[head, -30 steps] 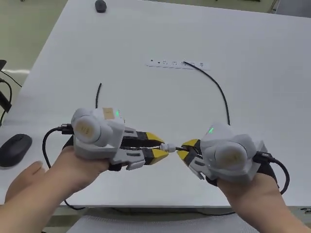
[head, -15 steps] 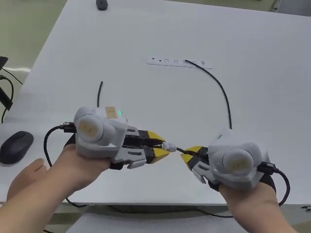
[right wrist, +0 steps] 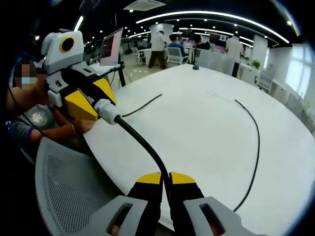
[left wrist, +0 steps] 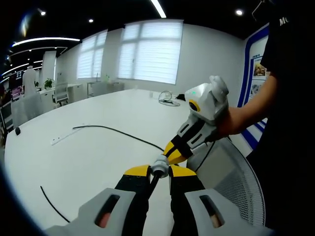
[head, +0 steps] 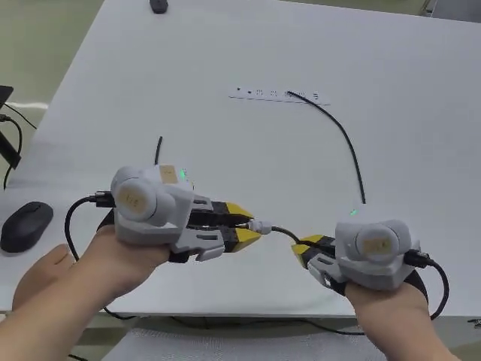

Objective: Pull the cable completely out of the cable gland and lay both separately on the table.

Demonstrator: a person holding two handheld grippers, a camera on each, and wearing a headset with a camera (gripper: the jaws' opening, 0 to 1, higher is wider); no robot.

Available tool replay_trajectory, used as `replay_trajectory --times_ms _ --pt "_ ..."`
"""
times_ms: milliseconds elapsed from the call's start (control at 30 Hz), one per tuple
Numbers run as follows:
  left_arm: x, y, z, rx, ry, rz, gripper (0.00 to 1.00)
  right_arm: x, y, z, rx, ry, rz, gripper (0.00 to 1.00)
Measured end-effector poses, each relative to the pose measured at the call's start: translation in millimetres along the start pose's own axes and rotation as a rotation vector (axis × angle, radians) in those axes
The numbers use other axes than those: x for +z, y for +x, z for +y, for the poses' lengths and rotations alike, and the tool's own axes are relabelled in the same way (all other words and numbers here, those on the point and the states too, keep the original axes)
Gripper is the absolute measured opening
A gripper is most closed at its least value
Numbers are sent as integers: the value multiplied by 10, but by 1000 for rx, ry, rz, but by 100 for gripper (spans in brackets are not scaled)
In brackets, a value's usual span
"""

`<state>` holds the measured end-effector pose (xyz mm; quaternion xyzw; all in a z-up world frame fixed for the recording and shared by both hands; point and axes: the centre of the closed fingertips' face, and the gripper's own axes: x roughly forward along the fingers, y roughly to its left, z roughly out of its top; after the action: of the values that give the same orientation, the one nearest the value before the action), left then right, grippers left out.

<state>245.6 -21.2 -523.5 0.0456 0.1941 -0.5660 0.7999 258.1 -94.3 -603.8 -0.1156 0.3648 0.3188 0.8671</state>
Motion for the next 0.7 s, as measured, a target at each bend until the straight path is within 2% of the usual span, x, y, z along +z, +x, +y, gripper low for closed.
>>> replay_trajectory --times_ms 100,267,433,700 --pt "20 -4 3 -1 -7 -12 15 -147 42 -128 -27 19 42 0" --pt "27 -10 -4 -4 -13 -19 15 -377 78 -292 -58 115 95 0" --pt "-9 -1 -5 -6 -13 -10 15 -383 81 -295 -55 114 86 0" --pt "-3 -28 66 -2 -26 -17 15 -336 65 -277 -47 133 56 2"
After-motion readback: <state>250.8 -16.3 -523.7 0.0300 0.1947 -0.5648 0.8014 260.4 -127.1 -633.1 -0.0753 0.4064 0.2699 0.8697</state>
